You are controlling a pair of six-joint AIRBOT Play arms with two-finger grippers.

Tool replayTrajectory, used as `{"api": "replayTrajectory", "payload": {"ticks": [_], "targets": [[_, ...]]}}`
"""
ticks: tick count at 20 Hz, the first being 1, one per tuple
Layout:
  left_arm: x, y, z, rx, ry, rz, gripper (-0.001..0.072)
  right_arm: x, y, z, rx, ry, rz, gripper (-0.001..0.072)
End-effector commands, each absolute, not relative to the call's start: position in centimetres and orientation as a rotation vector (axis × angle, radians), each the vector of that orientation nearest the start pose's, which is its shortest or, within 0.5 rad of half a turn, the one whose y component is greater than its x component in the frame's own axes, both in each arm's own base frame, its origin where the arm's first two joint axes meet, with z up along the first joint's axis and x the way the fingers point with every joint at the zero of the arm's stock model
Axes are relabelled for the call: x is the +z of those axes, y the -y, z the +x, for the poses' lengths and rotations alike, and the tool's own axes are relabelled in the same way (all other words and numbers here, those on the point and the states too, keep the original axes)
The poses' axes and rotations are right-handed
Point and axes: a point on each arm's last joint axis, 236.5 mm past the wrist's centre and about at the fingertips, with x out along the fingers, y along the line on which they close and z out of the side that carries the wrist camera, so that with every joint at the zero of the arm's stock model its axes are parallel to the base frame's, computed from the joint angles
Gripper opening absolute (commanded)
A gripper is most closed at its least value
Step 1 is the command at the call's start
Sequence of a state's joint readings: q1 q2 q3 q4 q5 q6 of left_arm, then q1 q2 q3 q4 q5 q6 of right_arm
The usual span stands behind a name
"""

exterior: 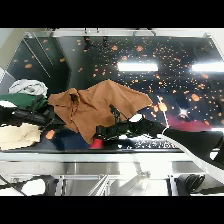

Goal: Fold the shirts.

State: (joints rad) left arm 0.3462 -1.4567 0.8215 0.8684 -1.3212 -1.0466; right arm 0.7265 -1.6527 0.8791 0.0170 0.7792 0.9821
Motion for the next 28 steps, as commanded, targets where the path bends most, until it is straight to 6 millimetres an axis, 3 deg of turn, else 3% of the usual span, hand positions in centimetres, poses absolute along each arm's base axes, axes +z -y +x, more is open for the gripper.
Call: {"api": "replayTrajectory", "payload": {"ticks": [1,2,3,4,5,6,7,9,11,12,14,16,18,21,24,26,28], "targets": [[-10.2,7.9,28.5,-0.488,-1.562,-0.591,0.0484,-5.4,-42.8,23.0,0.939,-1.422,0.78,0.0016],[-10.6,8.7,28.5,-0.5,-1.571,-0.566,0.072,-4.8,-42.8,23.0,0.948,-1.41,0.78,0.0017],[-11.1,9.4,28.2,-0.511,-1.591,-0.548,0.0605,-4.5,-42.8,23.0,0.955,-1.403,0.777,0.0017],[-11.6,9.8,27.8,-0.521,-1.613,-0.534,0.0398,-4.1,-42.7,23.1,0.963,-1.393,0.765,0.0016],[-12.0,10.1,27.4,-0.529,-1.638,-0.523,0.0262,-3.8,-42.5,23.3,0.968,-1.382,0.756,0.0017],[-12.3,10.3,27.1,-0.535,-1.654,-0.522,0.0197,-3.4,-42.0,23.8,0.97,-1.362,0.745,0.0016],[-12.5,10.4,26.9,-0.54,-1.665,-0.526,0.0018,-2.7,-41.4,24.6,0.968,-1.336,0.741,0.0016],[-11.9,10.3,26.8,-0.546,-1.661,-0.532,0.0005,-0.5,-39.3,27.4,0.951,-1.248,0.743,0.0016],[-10.1,9.3,27.5,-0.535,-1.603,-0.534,0.0005,3.1,-35.2,31.3,0.921,-1.116,0.739,0.0016],[-8.6,8.4,28.3,-0.517,-1.549,-0.533,0.0005,5.8,-32.4,33.3,0.907,-1.031,0.741,0.0016],[-3.5,5.6,30.8,-0.48,-1.386,-0.506,0.0004,13.2,-25.9,36.6,0.876,-0.811,0.755,0.0016],[3.9,2.2,33.4,-0.41,-1.163,-0.429,0.0004,22.3,-19.0,37.6,0.821,-0.537,0.707,0.0016],[13.5,-1.5,34.9,-0.3,-0.889,-0.307,0.0005,31.0,-12.6,36.2,0.717,-0.273,0.62,0.0016],[27.8,-5.4,32.9,-0.115,-0.529,-0.104,0.0013,40.5,-6.0,31.8,0.535,0.01,0.456,0.0015],[36.5,-6.0,29.3,0.006,-0.334,0.043,0.0014,45.4,-3.0,28.3,0.389,0.144,0.315,0.0016],[39.7,-4.0,27.8,-0.012,-0.267,0.11,0.0014,47.3,-2.6,26.8,0.333,0.193,0.25,0.0016],[41.6,-1.6,26.7,-0.07,-0.243,0.181,0.0014,48.8,-3.4,25.6,0.325,0.231,0.179,0.0016]]}}
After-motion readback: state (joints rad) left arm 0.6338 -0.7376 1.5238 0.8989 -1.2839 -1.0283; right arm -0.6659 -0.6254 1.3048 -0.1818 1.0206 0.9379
